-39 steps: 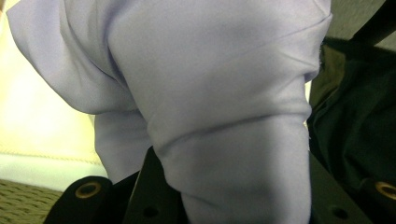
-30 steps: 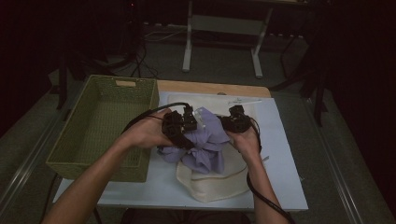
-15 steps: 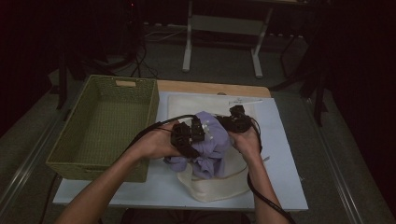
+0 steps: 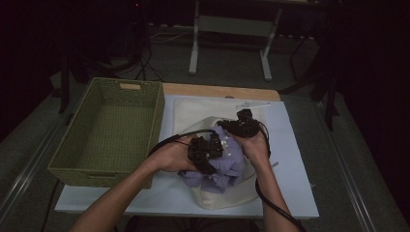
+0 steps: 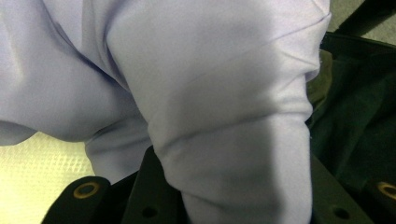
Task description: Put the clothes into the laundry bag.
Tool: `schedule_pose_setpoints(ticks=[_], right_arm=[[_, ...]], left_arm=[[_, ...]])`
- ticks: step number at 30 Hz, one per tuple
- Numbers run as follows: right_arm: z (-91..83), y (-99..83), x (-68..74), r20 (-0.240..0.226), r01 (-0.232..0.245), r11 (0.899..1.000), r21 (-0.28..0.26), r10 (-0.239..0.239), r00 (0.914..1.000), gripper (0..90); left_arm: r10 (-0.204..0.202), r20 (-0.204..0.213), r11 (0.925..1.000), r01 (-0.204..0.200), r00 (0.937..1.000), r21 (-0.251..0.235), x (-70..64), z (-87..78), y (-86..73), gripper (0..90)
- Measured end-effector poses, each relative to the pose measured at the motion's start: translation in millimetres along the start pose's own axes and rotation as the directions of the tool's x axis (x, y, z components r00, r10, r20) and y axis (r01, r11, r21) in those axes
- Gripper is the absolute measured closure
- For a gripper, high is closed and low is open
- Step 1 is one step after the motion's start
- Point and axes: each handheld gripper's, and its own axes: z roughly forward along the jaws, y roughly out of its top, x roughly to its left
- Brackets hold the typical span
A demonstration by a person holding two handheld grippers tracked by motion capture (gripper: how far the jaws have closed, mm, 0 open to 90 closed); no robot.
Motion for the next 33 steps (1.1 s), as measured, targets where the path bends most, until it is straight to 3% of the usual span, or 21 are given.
schedule_pose_setpoints(ticks=[2,7,10,13,15,18,22,28,33], right_arm=[[-0.8,0.2,0.4,-0.001,0.002,1.0,0.0,-0.002,1.0,86.7],[-2.9,-0.4,0.3,-0.005,0.007,1.0,0.001,-0.007,1.0,86.7],[-3.2,-0.5,0.4,-0.006,0.005,1.0,-0.001,-0.005,1.0,86.7],[-2.8,-0.1,1.7,-0.009,0.005,1.0,-0.004,-0.005,1.0,86.7],[-2.9,0.5,2.6,-0.011,0.004,1.0,-0.006,-0.004,0.9999,86.7],[-2.9,1.8,2.9,-0.019,-0.001,1.0,-0.014,0.001,0.9998,86.7],[-3.2,2.1,3.4,-0.02,0.002,1.0,-0.015,-0.002,0.9998,86.7],[-4.7,1.6,2.8,-0.02,-0.003,1.0,-0.016,0.003,0.9998,86.7],[-7.6,0.9,0.2,-0.018,-0.004,1.0,-0.019,0.003,0.9998,86.7]], left_arm=[[-0.008,0.03,0.9997,0.007,0.9995,0.024,0.9,3.1,1.4,71.8],[-0.033,0.052,0.9977,0.03,0.9981,0.061,5.1,9.9,-4.1,71.6],[-0.065,-0.003,0.9949,0.065,0.9979,0.077,12.7,9.4,-8.5,71.3],[-0.12,-0.053,0.9916,0.122,0.9914,0.041,22.9,4.6,-12.0,71.2],[-0.157,-0.087,0.9876,0.157,0.9837,-0.006,26.7,0.6,-12.4,71.2],[-0.169,-0.118,0.985,0.163,0.9785,-0.056,28.0,-4.1,-10.5,71.1],[-0.169,-0.139,0.9836,0.157,0.9758,-0.088,26.7,-5.6,-5.7,71.1],[-0.184,-0.116,0.976,0.168,0.976,-0.139,29.4,-0.2,2.7,71.1],[-0.18,-0.103,0.9795,0.168,0.9783,-0.111,29.6,11.8,5.2,70.8]])
